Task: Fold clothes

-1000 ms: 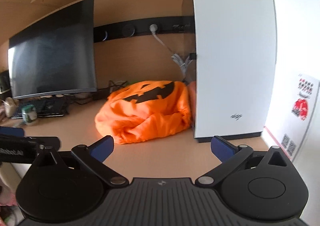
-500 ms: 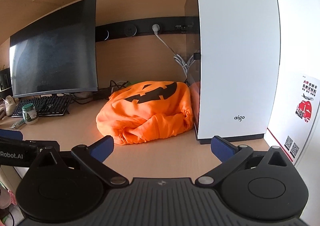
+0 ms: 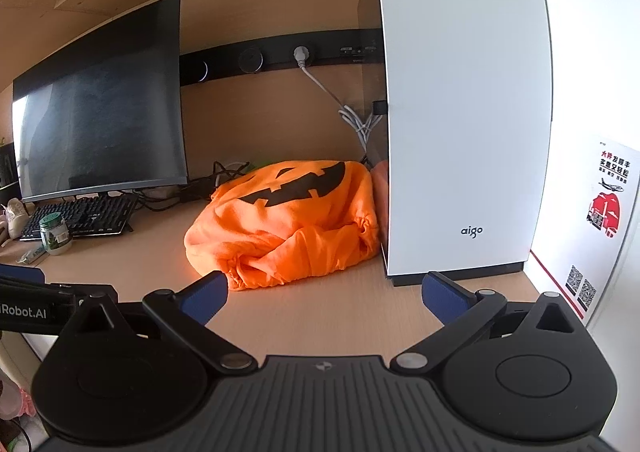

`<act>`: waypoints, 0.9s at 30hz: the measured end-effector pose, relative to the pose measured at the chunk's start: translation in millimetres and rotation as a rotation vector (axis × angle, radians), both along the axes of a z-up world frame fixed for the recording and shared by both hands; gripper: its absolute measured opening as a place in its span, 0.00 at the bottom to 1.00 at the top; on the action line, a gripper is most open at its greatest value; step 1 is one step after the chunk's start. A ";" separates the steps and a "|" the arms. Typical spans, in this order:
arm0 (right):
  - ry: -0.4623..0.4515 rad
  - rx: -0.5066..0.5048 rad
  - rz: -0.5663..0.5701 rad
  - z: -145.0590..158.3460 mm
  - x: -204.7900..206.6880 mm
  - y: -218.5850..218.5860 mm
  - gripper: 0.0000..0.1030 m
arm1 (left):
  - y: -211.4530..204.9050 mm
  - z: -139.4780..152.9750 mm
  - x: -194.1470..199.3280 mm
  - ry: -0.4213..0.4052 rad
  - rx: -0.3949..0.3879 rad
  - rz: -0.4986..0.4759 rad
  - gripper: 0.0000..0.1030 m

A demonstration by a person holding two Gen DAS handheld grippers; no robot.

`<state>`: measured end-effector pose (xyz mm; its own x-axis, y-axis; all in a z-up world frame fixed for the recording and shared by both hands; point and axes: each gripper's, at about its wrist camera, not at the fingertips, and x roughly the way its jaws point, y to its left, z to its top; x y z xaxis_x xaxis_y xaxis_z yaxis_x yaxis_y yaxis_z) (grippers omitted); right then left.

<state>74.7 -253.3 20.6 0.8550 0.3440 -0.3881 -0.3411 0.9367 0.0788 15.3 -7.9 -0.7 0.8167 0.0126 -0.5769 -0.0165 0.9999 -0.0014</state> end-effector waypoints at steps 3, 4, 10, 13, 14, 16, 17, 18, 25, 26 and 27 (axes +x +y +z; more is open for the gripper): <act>0.008 -0.008 0.000 -2.1 -0.3 -0.8 1.00 | -1.5 -0.1 -0.3 0.000 0.000 -0.003 1.00; 0.011 -0.008 0.001 -2.7 -0.3 -1.2 1.00 | -1.7 -0.1 -0.6 0.001 -0.002 -0.004 1.00; 0.019 -0.012 0.009 -5.2 -1.8 -2.0 1.00 | -2.4 -2.4 -2.1 0.015 -0.008 -0.004 1.00; 0.024 -0.013 0.014 -6.6 -0.9 -1.4 1.00 | -1.4 -2.6 -2.0 0.020 -0.011 0.005 1.00; 0.024 -0.012 0.015 -6.7 -0.9 -1.4 1.00 | -1.3 -2.4 -2.0 0.019 -0.010 0.007 1.00; 0.023 -0.009 0.018 -6.8 -1.0 -1.5 1.00 | -1.0 -1.9 -2.0 0.017 -0.009 0.011 1.00; 0.023 -0.009 0.019 -6.9 -0.8 -1.3 1.00 | -1.2 -1.9 -2.3 0.017 -0.008 0.012 1.00; 0.023 -0.009 0.021 -7.0 -0.5 -1.1 1.00 | -1.4 -1.9 -2.6 0.017 -0.007 0.013 1.00; 0.023 -0.011 0.029 -7.3 1.7 -1.2 1.00 | -2.0 -1.8 -2.0 0.018 -0.006 0.015 1.00; 0.024 -0.013 0.031 -7.4 2.2 -1.1 1.00 | -2.0 -2.0 -1.7 0.020 -0.006 0.015 1.00; 0.025 -0.015 0.032 -7.6 2.3 -1.0 1.00 | -2.1 -2.3 -1.3 0.021 -0.007 0.014 1.00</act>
